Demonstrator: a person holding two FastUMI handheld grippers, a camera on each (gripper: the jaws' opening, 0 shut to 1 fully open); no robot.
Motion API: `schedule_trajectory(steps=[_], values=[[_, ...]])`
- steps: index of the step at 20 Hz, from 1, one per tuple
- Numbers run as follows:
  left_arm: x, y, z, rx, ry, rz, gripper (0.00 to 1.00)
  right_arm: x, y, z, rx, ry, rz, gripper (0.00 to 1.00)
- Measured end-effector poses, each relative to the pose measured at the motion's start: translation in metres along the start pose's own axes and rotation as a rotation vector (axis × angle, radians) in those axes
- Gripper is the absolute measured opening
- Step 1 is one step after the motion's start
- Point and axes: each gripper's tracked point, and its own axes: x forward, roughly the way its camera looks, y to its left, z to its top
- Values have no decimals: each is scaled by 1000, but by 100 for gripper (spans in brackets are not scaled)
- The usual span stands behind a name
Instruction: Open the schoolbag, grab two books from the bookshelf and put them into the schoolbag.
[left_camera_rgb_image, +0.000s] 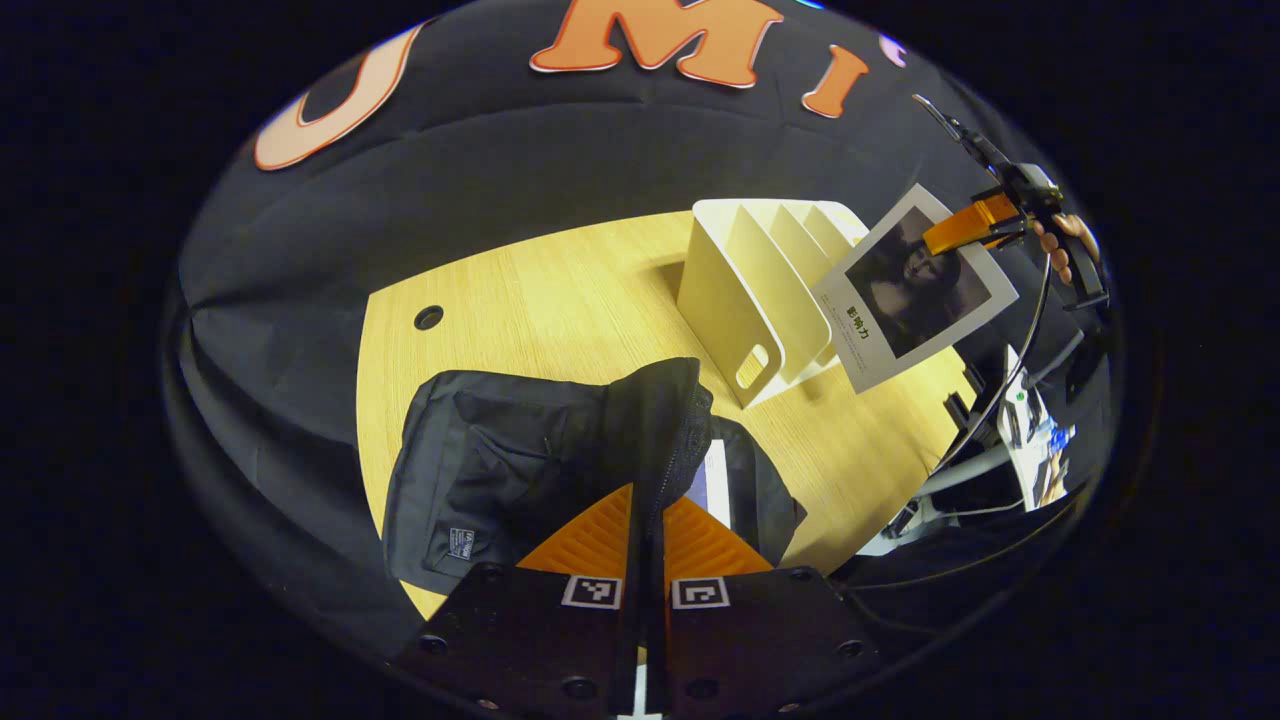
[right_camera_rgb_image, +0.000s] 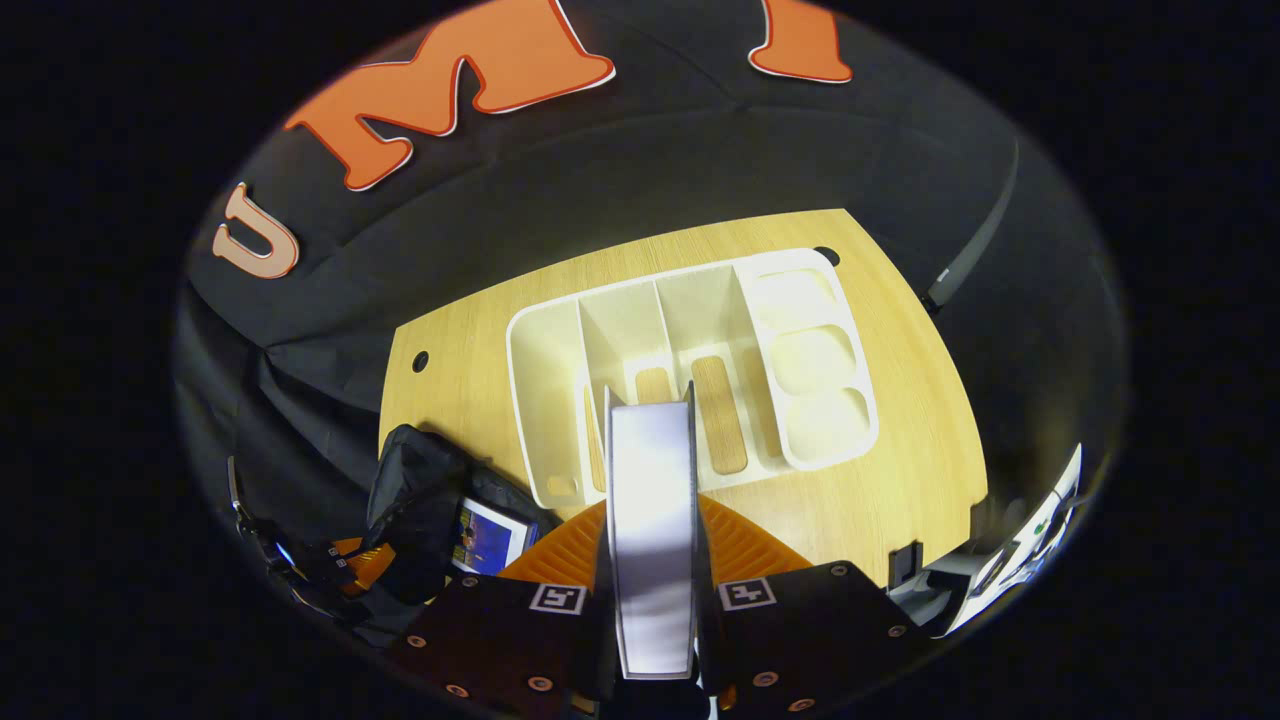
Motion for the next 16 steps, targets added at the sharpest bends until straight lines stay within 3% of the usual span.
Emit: schedule_trajectory(steps=[8, 16], values=[[-7, 2, -2, 83, -12, -54, 5, -33, 16, -75, 151, -31, 60, 34], [-15, 2, 1, 151, -25, -88, 5, -40, 54, -132, 284, -43, 195, 34]])
